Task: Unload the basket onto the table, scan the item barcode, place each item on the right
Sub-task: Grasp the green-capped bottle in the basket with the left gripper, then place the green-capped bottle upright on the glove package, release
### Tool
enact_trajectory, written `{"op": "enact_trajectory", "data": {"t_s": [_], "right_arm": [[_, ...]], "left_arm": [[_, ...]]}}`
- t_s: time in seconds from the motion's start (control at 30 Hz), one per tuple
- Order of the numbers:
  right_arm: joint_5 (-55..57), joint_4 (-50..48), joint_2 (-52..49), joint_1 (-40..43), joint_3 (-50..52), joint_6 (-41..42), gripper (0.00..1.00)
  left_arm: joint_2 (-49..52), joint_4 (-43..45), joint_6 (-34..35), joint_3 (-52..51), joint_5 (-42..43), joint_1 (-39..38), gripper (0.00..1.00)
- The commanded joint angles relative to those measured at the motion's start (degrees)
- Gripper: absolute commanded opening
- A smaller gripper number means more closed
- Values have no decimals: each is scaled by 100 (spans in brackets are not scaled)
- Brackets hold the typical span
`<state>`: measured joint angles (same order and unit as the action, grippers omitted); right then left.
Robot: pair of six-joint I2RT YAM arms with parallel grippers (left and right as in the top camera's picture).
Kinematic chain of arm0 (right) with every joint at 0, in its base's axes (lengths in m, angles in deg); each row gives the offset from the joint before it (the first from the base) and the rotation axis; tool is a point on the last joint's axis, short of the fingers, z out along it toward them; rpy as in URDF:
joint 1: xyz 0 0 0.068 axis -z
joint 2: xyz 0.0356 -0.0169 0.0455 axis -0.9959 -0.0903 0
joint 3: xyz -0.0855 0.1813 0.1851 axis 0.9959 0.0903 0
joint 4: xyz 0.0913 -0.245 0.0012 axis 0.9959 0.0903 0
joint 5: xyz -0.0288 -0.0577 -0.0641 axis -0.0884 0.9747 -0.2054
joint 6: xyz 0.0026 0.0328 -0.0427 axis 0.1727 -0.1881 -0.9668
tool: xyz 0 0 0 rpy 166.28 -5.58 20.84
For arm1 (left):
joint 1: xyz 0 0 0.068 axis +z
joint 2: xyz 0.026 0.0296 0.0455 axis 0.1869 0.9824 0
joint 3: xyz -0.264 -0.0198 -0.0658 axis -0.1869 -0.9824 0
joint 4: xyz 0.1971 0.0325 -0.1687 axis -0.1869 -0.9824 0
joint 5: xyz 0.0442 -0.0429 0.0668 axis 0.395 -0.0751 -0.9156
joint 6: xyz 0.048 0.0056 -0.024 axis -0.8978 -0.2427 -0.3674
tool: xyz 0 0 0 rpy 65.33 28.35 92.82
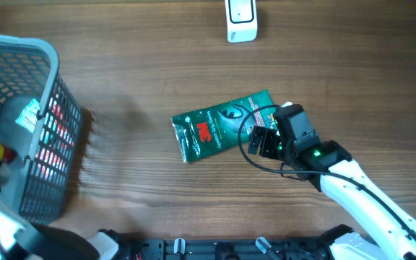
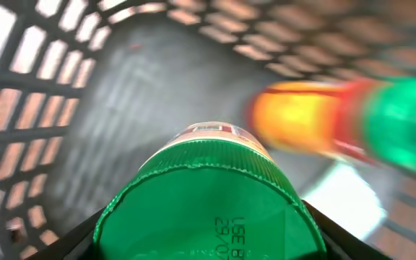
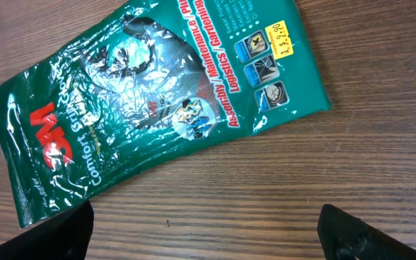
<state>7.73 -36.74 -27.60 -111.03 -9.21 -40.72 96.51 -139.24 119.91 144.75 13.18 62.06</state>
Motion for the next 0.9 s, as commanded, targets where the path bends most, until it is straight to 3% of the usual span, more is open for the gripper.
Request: {"op": "enact_trajectory", "data": {"t_s": [0.0, 0.43, 0.57, 0.87], "right_arm": [[120, -24, -55, -28, -55, -72, 100], [282, -2, 79, 28, -57, -74, 100], [286, 109, 575, 243, -59, -79, 100], [461, 883, 3165, 1410, -70, -398, 100]], "left_arm": [[-645, 46, -229, 549, 352, -494, 65], [-2540, 699, -168, 984, 1058, -2809, 66], [-2494, 496, -170, 981, 1054, -3869, 65], [-1132, 568, -166, 981, 619, -6360, 64]]}}
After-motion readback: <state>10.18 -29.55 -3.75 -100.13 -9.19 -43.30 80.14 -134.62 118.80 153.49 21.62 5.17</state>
